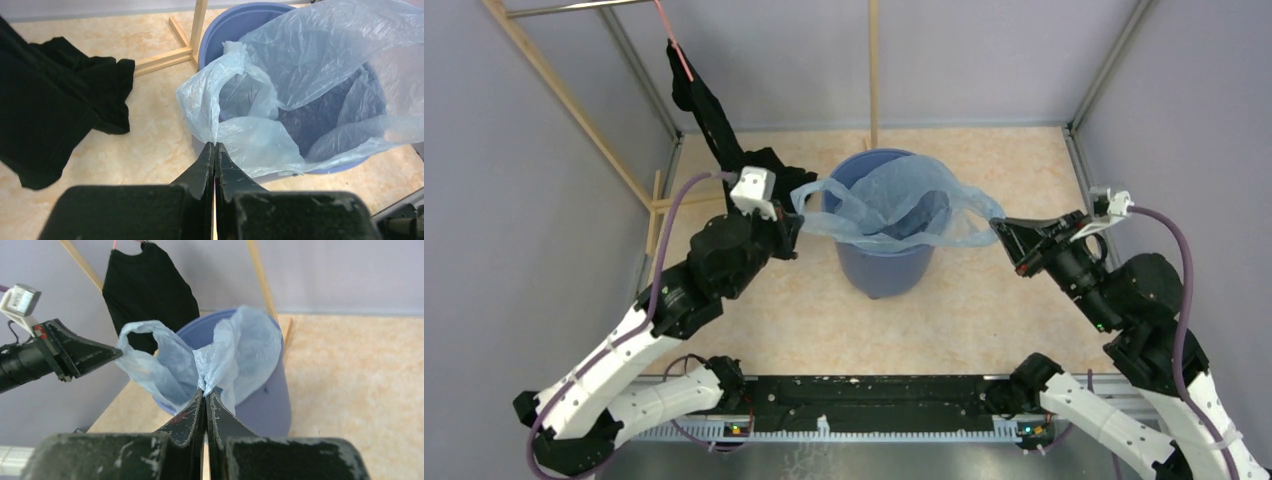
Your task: Put the trash bags into the trash bin
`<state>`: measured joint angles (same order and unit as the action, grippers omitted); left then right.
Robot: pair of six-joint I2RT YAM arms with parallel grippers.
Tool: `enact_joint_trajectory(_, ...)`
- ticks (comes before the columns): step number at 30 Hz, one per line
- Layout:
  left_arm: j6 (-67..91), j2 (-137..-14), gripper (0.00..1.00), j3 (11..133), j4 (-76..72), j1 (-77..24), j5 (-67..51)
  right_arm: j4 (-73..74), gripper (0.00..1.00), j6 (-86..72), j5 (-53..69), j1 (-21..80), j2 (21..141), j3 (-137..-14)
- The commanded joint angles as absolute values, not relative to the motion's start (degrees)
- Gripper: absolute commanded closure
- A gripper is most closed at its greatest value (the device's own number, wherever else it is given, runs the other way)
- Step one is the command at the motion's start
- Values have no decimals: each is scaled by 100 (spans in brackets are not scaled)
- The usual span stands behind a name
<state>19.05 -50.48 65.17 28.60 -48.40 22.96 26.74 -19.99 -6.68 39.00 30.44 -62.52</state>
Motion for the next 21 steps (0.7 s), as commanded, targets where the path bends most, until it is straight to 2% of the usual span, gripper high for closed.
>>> enact_joint_trajectory(1, 2386, -4573, 100, 5964, 2635, -4816, 2230, 3319, 100, -2774, -931, 3952, 2710, -5832)
enact_joint_trajectory(14, 2678, -4172, 100, 5225, 3197, -4817, 2494, 4377, 100, -3699, -1806, 3951, 2304, -5013)
enact_joint_trajectory(17, 2709, -4206, 100, 5043, 3218, -4817, 2546, 4384, 93, -3756, -1920, 3954, 2321, -4745)
enact_joint_trajectory(21, 2652, -4399, 100, 4783, 2930, -4818, 2384, 3772, 92, -3783, -2062, 3948, 2458, -4151)
